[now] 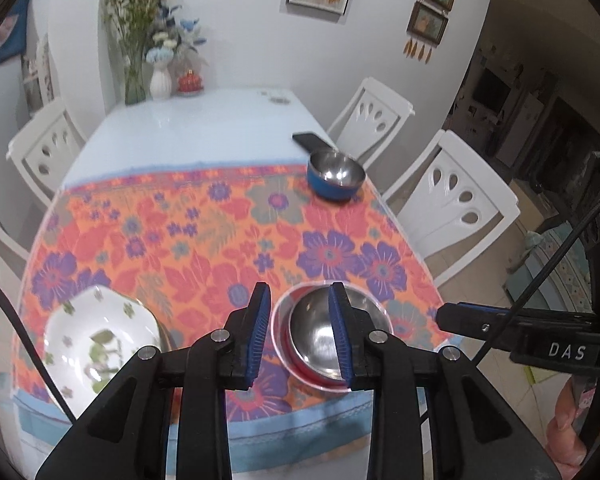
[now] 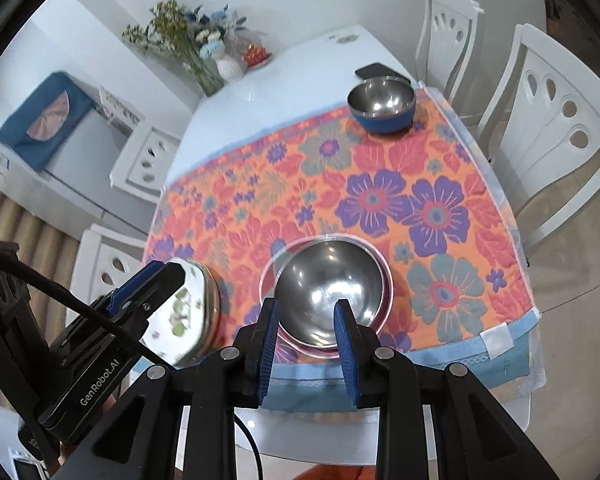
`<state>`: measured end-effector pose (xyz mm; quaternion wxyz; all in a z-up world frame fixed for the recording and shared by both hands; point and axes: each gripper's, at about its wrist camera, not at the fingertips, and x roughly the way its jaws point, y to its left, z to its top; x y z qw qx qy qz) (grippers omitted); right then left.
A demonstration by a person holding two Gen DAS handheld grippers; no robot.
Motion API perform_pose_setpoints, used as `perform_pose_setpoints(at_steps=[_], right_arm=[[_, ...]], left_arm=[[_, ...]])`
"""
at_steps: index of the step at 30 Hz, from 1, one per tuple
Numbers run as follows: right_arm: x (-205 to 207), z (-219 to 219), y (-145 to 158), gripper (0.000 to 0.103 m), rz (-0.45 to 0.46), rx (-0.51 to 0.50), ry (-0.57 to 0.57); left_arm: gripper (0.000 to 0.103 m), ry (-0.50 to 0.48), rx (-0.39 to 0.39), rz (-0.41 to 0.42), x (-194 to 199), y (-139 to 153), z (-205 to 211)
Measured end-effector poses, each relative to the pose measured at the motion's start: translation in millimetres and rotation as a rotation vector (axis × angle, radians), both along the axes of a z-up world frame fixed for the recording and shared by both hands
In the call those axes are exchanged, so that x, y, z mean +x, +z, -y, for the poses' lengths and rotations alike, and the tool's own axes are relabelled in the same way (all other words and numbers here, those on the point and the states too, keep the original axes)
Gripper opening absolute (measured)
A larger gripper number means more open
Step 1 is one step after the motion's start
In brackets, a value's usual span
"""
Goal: Organize plates and bowls
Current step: 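Open both grippers and move toward the blue steel bowl, then grasp the blue steel bowl rim with both grippers side by side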
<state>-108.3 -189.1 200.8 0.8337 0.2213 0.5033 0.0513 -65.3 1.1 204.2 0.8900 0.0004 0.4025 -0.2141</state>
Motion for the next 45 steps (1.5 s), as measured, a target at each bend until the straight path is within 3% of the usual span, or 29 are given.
perform_pose_setpoints(at_steps=[2, 4, 6, 8, 12, 18, 24, 33, 45], right_arm=[[-0.4, 3.8, 8.4, 0.027, 0.013, 0.003, -0.011], [2.1, 8.6, 15.0, 0.030, 0.029, 0.005, -0.021], [9.4, 14.6, 19.8, 0.037, 0.040, 0.007, -0.032], [18.0, 23.0, 21.4, 0.054, 0.044, 0.026, -0.050], [41.7, 48.5, 17.6, 0.054, 0.044, 0.114, -0.095], [90.1, 88.7, 7.5, 0.054, 0.007, 0.126, -0.141], [149.4, 127.0, -19.8, 0.054, -0.041, 0.078, -0.165], [238.6, 174.2, -91.5, 0.054, -0.113, 0.073, -0.188], [304.2, 188.4, -146.1, 0.051, -0.166, 0.060, -0.150]], left_arm=[[0.035, 0.004, -0.003, 0.020, 1.6, 8.8, -0.8], [0.036, 0.012, -0.017, 0.043, 6.3, 19.0, -1.6], [0.036, 0.013, -0.025, 0.051, 12.2, 25.0, -0.5], [0.036, 0.005, -0.027, 0.050, 21.5, 31.0, 2.7], [0.042, -0.019, -0.027, 0.041, 50.7, 35.7, 16.8], [0.045, -0.015, -0.040, -0.015, 119.2, 27.6, 53.1], [0.051, -0.017, -0.056, -0.109, 185.1, -1.3, 93.0], [0.051, 0.015, -0.117, -0.314, 265.2, -79.6, 134.4], [0.050, 0.030, -0.076, -0.401, 318.5, -136.6, 164.2]])
